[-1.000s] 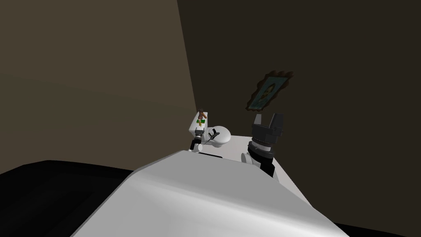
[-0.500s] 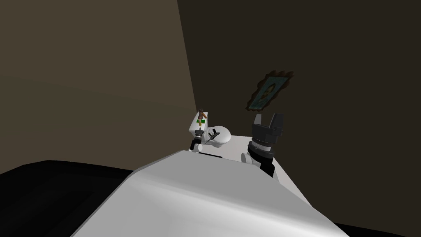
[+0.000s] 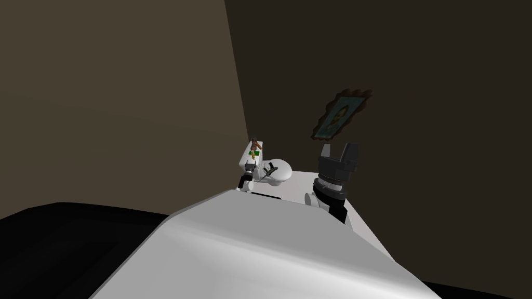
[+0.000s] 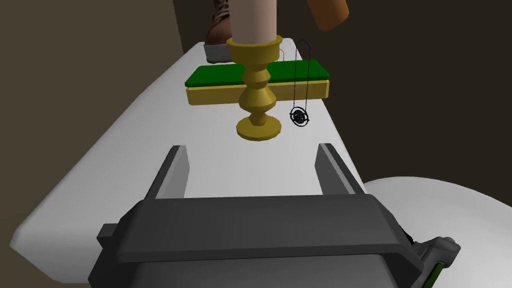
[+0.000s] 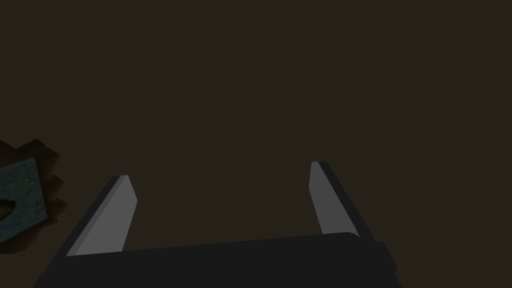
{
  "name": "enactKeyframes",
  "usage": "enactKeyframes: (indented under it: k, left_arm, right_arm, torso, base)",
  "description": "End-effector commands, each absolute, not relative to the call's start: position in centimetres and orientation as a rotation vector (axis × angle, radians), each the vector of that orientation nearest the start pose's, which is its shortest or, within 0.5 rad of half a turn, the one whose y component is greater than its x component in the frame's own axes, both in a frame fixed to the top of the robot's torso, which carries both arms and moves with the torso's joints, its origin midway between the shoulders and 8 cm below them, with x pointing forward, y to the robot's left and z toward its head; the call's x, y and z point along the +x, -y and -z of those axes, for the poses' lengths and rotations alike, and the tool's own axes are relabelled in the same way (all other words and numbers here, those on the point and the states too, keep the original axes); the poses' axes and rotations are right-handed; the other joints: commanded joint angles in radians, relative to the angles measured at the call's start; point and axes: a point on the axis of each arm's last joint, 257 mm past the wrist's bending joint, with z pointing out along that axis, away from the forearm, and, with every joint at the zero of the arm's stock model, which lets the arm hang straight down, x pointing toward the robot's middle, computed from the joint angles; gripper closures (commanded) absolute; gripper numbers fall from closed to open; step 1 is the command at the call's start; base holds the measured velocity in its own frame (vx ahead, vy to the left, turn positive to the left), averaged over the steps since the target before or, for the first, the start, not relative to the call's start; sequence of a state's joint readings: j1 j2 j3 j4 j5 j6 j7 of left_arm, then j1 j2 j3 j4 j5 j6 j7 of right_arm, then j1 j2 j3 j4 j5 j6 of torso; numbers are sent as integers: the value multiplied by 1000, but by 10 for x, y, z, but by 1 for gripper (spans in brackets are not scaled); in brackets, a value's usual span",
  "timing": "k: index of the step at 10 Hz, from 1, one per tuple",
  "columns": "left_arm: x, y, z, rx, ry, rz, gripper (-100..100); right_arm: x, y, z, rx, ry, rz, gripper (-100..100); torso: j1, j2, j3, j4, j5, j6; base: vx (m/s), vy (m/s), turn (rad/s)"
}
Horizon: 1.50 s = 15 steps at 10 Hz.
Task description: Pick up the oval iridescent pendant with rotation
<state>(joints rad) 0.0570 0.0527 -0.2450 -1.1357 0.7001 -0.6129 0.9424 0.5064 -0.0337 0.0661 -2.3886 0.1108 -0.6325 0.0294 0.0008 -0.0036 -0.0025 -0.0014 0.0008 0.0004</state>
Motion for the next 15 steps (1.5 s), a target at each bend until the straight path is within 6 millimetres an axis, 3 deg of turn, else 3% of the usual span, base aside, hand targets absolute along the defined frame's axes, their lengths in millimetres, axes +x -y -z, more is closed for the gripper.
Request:
enactKeyframes:
  k: [1, 5, 8, 15]
  left_arm:
    - [475, -237, 344, -2104, 60, 2103, -100]
    - [483, -254, 340, -2121, 27, 2100, -100]
    - [494, -230, 324, -2176, 155, 2183, -100]
    - [501, -180, 307, -2241, 412, 2279, -100]
  right_arm:
    - [298, 230, -88, 374, -542, -1322, 0]
    - [298, 230, -88, 374, -542, -1322, 0]
    - [298, 230, -88, 374, -542, -1322, 0]
    - [298, 230, -88, 374, -542, -1322, 0]
  torso:
    - [0, 0, 0, 0, 0, 0]
    - [-2, -2, -1, -1, 0, 1]
    - [-7, -2, -1, -1, -1, 1]
    - [0, -2, -1, -1, 0, 1]
  base:
    - [-6, 11, 19]
    - [-3, -13, -1]
    - [-5, -51, 20]
    - [-7, 40, 25]
